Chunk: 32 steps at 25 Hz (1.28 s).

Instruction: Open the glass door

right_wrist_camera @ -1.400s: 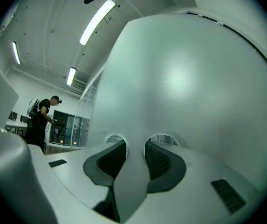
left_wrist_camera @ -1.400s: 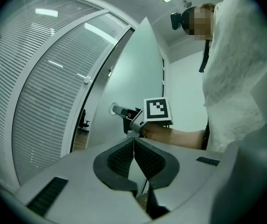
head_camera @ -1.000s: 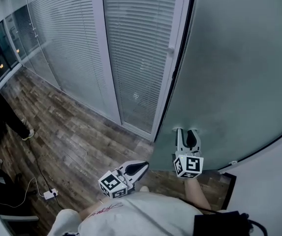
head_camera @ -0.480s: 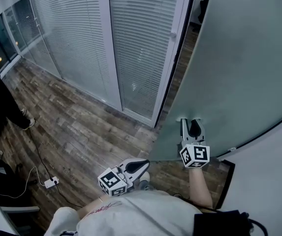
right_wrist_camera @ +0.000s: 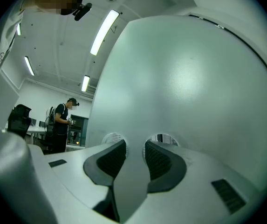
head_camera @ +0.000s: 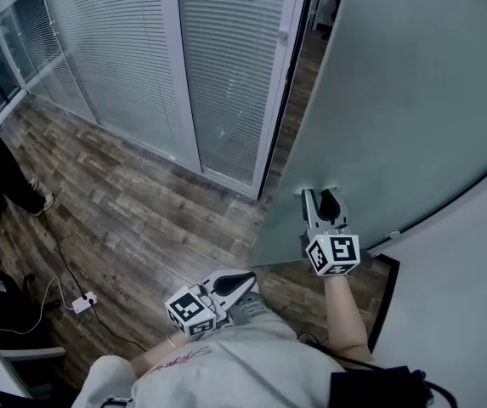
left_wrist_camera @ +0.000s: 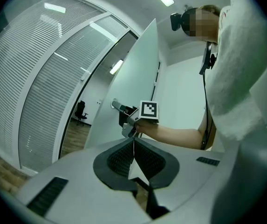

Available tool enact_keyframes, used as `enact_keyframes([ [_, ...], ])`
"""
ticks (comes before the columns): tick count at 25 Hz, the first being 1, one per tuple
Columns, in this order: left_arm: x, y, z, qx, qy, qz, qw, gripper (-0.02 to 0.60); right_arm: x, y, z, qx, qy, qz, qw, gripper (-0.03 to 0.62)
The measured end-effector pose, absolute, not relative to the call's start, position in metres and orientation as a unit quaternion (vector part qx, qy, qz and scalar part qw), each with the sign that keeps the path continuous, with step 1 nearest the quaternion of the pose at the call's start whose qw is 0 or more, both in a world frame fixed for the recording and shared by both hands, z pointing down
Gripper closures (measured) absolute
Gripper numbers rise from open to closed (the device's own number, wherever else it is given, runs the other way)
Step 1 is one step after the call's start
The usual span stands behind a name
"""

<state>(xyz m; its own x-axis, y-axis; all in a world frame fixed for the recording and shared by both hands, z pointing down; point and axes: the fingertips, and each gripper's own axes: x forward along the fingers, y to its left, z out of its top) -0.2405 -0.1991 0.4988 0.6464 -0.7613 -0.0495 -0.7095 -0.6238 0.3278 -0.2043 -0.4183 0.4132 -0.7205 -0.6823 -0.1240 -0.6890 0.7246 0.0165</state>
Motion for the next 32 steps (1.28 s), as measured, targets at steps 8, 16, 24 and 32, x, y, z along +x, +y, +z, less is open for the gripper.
enact_keyframes([
  [8, -0.222, -0.190, 0.487, 0.884, -0.445, -0.082, 0.113, 0.563, -0.189, -0.390, 0.416, -0.354, 0.932, 0.036, 0.064, 0.461],
  [16, -0.172, -0.183, 0.484, 0.857, -0.495, -0.091, 0.108, 0.563, -0.178, -0.360, 0.415, -0.319, 0.945, 0.026, 0.067, 0.461],
  [24, -0.126, -0.159, 0.485, 0.822, -0.552, -0.088, 0.105, 0.563, -0.158, -0.330, 0.416, -0.291, 0.954, 0.025, 0.062, 0.461],
  [32, -0.100, -0.134, 0.485, 0.798, -0.587, -0.092, 0.097, 0.563, -0.148, -0.295, 0.415, -0.264, 0.961, 0.030, 0.071, 0.461],
])
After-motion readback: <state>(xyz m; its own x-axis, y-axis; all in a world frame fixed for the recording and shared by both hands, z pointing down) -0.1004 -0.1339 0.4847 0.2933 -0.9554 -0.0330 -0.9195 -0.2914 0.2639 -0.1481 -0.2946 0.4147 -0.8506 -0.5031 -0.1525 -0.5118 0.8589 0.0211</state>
